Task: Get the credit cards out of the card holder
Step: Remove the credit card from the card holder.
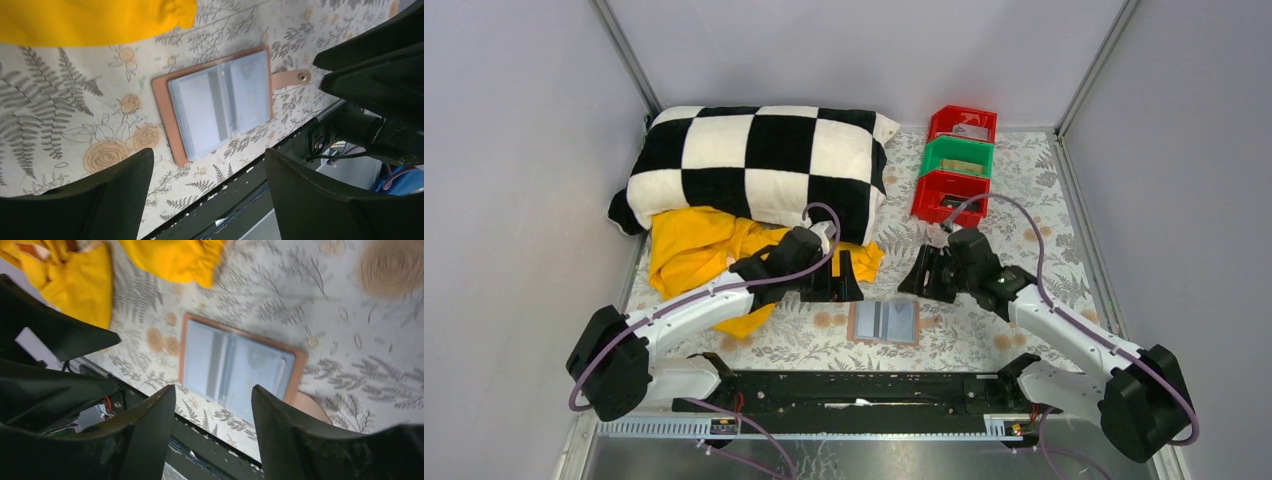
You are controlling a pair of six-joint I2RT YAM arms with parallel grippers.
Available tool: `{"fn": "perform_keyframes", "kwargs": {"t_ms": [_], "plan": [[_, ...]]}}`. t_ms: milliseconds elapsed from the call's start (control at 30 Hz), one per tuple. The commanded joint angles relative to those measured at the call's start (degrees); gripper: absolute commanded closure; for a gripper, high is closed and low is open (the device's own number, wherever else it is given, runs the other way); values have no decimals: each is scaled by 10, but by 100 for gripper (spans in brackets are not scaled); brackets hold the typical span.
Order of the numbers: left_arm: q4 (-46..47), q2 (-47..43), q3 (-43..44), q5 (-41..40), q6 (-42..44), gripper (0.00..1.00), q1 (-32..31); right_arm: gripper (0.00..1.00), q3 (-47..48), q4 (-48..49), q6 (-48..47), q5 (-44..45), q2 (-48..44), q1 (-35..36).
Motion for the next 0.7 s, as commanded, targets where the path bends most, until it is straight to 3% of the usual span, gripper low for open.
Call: {"fn": "perform_keyframes", "kwargs": {"t_ms": [0, 167, 300, 667], "plan": [[75, 0, -34, 7, -61, 16, -17, 38, -65, 39, 83, 10, 10, 38], [164, 24, -93, 28, -113, 23, -25, 50, -78, 73, 102, 9, 65, 80], [235, 40, -123, 36, -150, 31, -40, 53, -93, 72, 102, 32, 71, 80], [249, 93, -103, 32, -147, 40, -62, 52, -103, 57, 97, 91, 88, 80]]}}
